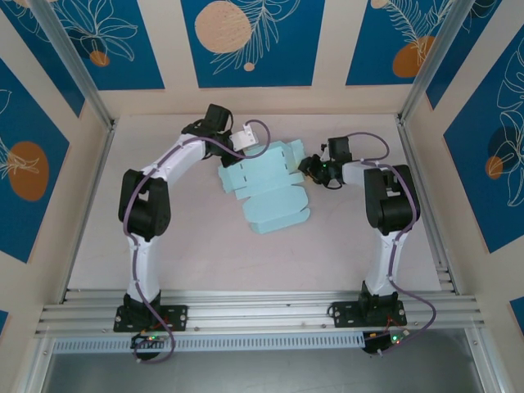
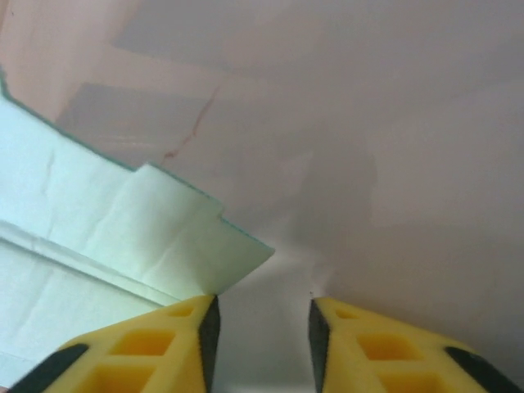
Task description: Fold the paper box
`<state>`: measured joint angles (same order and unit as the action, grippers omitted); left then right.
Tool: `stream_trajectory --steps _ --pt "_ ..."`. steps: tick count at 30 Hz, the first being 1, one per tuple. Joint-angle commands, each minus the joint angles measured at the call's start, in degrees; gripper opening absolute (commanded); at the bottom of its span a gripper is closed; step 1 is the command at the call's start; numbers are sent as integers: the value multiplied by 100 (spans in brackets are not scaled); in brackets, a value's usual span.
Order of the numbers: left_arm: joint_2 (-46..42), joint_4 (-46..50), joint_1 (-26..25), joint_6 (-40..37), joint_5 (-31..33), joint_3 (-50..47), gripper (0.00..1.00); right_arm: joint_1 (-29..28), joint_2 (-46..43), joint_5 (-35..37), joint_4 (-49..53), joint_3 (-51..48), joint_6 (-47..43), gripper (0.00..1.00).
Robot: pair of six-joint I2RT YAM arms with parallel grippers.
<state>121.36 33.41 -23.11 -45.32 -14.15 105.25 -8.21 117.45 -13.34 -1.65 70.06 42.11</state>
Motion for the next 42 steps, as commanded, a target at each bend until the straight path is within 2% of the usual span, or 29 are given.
stream_trajectory --steps 1,9,18,23,33,42 --pt "-48 -149 -220 -167 566 -13 0 -91 -414 -315 78 -40 151 30" --pt "14 -396 -376 -94 1145 78 0 -124 -448 -903 -252 -97 603 28" --pt "-203 -862 -518 -111 1408 -208 0 -241 -297 -946 -491 -121 727 28" --pt "-593 -1818 -672 -338 1970 -930 0 -250 -214 -1056 -597 -131 773 28" --pt "-1014 -4459 -1086 -1021 3291 -2637 0 -121 -277 -1353 -854 -318 803 27" --pt "-1088 -6373 -1315 -1719 3814 -3403 0 81 -454 -1544 -995 -536 823 28"
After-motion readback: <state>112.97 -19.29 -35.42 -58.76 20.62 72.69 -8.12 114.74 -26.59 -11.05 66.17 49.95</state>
